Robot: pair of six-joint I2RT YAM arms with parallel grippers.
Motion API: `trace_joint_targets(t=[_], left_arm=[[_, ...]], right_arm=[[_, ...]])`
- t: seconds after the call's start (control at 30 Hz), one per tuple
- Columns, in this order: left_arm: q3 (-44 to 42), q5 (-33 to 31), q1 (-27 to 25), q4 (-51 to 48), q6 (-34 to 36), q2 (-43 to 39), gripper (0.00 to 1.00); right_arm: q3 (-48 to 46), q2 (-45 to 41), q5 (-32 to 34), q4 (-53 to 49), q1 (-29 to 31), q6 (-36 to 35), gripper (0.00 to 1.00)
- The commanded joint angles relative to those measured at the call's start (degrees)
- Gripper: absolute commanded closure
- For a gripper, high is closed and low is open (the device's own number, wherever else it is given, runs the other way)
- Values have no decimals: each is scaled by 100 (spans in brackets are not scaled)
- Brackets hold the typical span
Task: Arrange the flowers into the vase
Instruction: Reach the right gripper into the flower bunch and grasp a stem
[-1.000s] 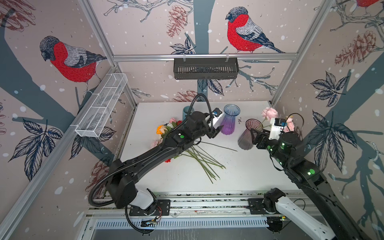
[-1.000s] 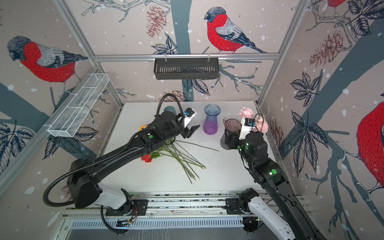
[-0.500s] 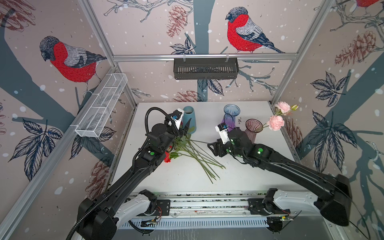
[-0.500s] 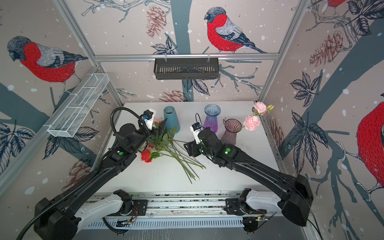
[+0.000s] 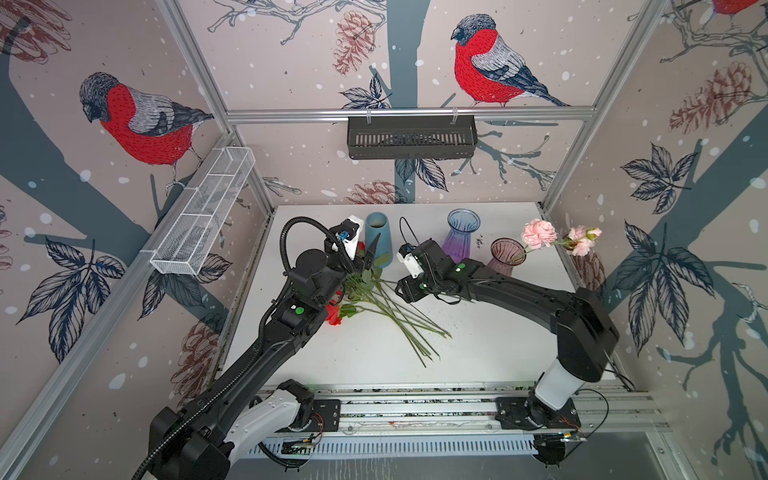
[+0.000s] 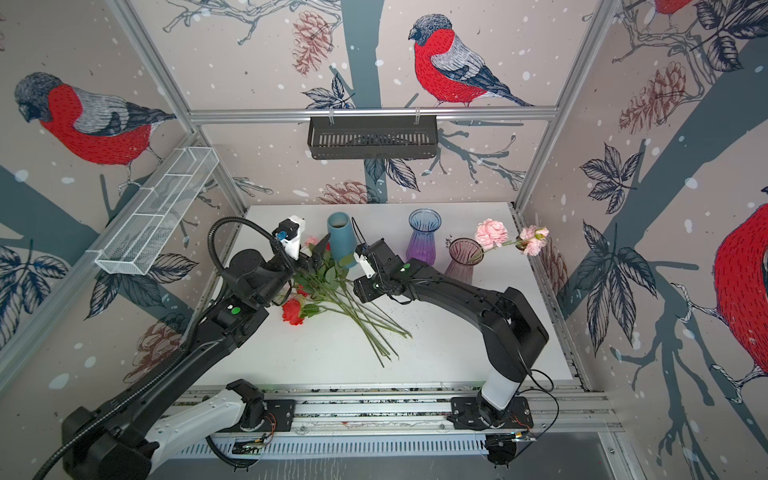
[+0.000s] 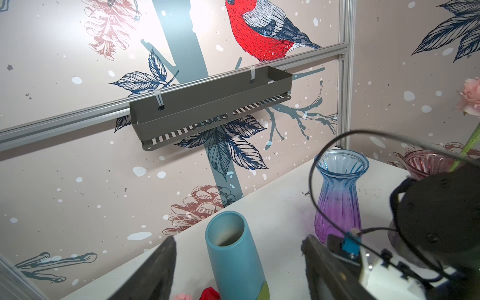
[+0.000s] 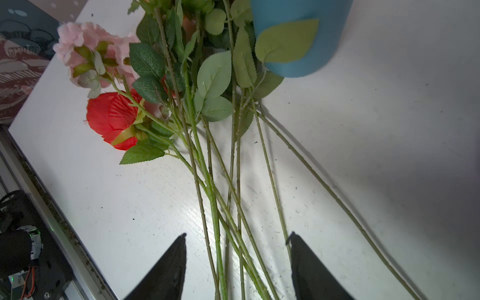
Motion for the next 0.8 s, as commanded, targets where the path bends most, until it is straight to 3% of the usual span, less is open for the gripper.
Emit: trace_joint_targets(t=[0.0,0.23,0.67,0.77], left_arm=[[12,115,6,285,-32,20,24],[12,132,6,279,-59,38,24],[25,159,2,257,-85,82,23],[21,170,4,270,-102,81,23]], right_arm=[[227,383,-44,-303,68,-337,37],[238,885,-246,-258,85,-375,37],[159,1196,-349,-176,124,-409,46],[176,1284,-320,-197,116,-460,58]])
